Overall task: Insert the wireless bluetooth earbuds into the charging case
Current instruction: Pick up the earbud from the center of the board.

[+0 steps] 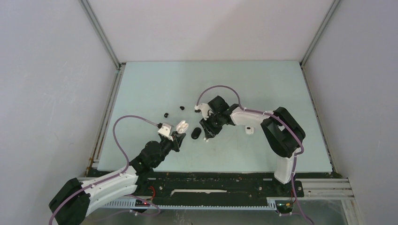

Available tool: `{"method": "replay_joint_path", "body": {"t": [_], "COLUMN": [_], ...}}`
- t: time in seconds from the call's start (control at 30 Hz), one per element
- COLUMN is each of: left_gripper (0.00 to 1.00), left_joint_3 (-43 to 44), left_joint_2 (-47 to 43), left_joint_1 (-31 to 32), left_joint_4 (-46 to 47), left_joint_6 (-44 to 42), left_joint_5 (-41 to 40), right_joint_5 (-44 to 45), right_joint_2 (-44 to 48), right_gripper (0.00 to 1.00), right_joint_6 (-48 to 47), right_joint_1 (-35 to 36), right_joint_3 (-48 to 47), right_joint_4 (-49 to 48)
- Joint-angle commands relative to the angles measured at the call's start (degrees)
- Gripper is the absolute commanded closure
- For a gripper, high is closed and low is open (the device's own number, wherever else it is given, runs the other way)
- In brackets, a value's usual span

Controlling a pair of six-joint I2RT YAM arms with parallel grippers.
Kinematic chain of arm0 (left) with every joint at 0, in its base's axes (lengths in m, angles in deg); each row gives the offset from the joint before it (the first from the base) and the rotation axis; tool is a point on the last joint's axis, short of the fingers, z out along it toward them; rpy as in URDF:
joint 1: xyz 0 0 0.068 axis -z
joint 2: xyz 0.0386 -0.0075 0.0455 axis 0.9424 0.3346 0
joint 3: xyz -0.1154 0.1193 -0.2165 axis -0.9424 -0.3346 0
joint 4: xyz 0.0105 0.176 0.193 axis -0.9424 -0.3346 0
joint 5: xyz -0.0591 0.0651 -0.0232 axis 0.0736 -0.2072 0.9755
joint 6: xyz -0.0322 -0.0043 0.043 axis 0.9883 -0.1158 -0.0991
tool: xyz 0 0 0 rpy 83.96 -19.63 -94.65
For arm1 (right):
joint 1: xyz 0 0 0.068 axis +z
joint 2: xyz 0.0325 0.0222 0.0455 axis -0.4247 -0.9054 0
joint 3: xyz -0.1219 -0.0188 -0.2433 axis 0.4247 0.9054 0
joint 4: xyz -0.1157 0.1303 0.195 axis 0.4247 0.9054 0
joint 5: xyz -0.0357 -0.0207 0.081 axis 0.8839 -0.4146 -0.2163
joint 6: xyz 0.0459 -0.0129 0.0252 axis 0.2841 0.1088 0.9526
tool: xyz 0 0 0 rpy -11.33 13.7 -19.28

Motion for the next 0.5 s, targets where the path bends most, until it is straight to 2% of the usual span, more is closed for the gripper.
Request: {"method": "replay_joint_path", "body": {"t": [0.0, 0.2, 0.47], "left_gripper": [1.0, 1.0, 1.0], "left_joint_3": [0.48, 0.46, 0.53], "left_joint_2": [-0.47, -0.56, -0.38], "left_joint_1": [-0.47, -0.47, -0.47], "left_joint_4": [1.84, 1.71, 1.62], "left_joint_6": [0.78, 0.78, 0.79], "left_joint_5": [-0.3, -0.28, -0.22], "right_joint_5": [0.6, 2.2, 3.0], "right_joint_2": [-1.24, -0.5, 0.81], "right_gripper": [0.64, 0.7, 0.91], "right_joint_6": [-0.9, -0.9, -1.05], "right_joint_1": [2.23, 3.38, 3.71], "right_joint_3": [-1.69, -1.67, -1.63], "right_joint_4": [0.95, 1.06, 1.75]}}
